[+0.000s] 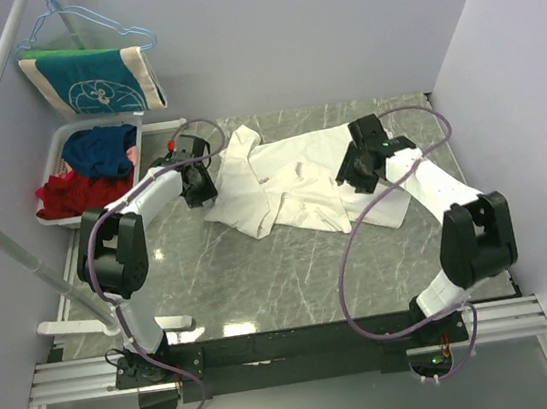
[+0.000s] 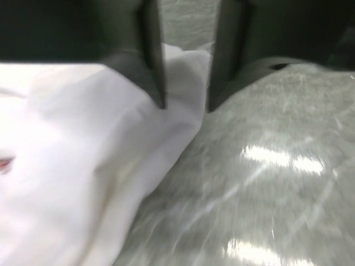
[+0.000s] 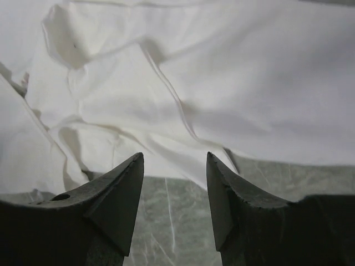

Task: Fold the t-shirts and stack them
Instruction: Flatten the tshirt out

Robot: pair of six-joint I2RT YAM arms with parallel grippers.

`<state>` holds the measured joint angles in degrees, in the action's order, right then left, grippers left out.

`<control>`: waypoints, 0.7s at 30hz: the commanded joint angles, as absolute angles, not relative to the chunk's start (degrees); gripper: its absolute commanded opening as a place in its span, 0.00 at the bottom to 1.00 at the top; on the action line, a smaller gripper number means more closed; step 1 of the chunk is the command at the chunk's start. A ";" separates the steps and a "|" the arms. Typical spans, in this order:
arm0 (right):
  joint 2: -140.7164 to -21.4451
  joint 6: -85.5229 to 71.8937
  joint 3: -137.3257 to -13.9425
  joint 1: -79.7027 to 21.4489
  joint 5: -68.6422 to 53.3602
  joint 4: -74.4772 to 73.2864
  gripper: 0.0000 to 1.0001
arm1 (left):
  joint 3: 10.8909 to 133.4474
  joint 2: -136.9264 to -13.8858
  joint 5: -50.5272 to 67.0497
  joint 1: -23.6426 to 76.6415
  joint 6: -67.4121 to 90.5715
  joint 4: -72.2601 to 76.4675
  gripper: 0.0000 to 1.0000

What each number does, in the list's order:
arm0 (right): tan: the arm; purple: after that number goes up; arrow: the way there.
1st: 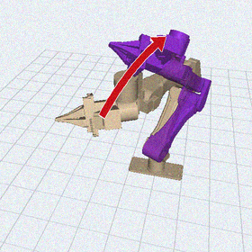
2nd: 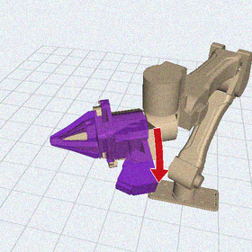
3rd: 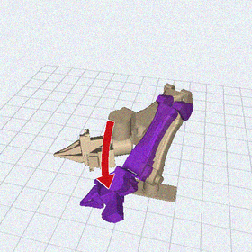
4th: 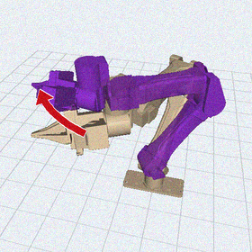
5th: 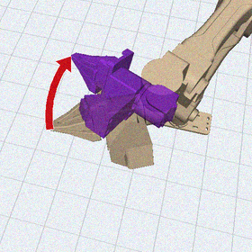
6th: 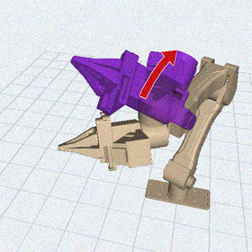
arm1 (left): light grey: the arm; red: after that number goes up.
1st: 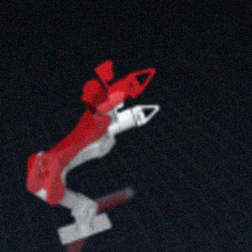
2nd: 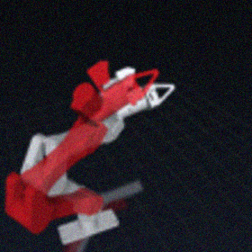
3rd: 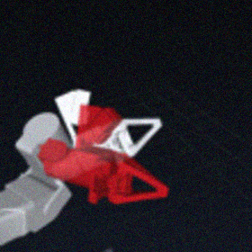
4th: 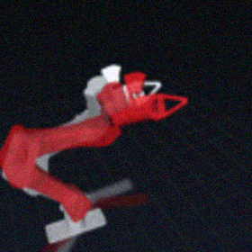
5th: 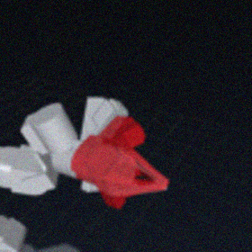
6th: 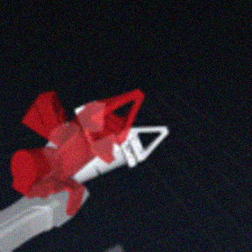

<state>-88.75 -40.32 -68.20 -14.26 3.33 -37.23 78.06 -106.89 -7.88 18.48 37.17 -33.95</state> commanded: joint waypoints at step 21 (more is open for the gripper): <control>-113.55 -33.66 -86.04 -15.21 -1.94 -35.07 0.57 | 92.37 -111.35 -1.15 27.42 32.08 -33.92 0.56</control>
<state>-113.40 -35.18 -83.02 -14.87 -2.83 -34.13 89.23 -109.45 -6.74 27.16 33.41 -34.48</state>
